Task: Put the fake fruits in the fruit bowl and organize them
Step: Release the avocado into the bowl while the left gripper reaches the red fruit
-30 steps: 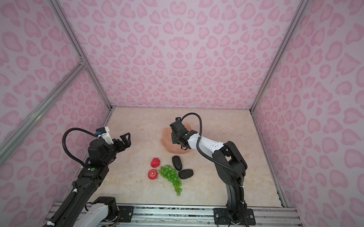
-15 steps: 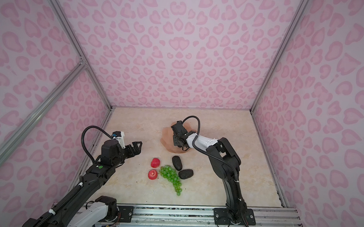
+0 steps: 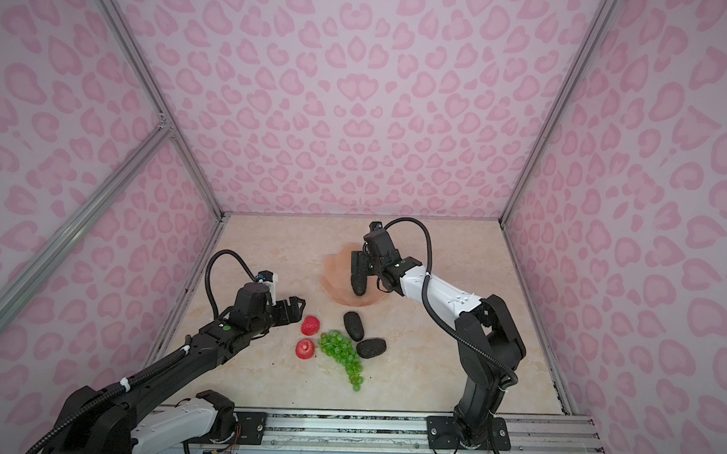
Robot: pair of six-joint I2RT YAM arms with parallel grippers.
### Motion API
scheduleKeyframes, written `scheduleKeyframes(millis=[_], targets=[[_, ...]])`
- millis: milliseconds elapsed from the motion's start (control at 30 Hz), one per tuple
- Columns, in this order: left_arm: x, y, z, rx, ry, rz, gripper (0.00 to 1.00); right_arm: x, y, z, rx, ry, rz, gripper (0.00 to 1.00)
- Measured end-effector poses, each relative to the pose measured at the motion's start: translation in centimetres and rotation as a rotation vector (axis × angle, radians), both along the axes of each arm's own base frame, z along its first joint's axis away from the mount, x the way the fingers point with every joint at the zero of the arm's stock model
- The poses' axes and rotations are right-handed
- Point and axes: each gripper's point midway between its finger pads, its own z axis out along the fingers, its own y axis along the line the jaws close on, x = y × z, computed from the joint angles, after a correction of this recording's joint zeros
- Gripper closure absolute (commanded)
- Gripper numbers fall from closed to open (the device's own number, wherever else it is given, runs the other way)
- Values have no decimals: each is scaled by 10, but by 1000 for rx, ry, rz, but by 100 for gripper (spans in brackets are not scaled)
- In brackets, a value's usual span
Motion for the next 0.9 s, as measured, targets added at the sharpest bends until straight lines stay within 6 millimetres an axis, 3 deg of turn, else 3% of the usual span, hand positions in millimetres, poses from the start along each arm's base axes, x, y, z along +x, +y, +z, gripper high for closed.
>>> scheduleKeyframes(millis=[300,500,700,900], targets=[[3,-21,-24,50,81,-45,13,-8,-14,7,13,-6,-6,10],[1,-36,-43,78,139,-82,18,-10,-24,1,6,7,-22,10],[-3,-44,-60,98,194,-96,38,-11,-34,-4,8,23,-43,10],[-5,-46,-60,99,199,-92,47,-12,-39,-6,11,29,-56,11]])
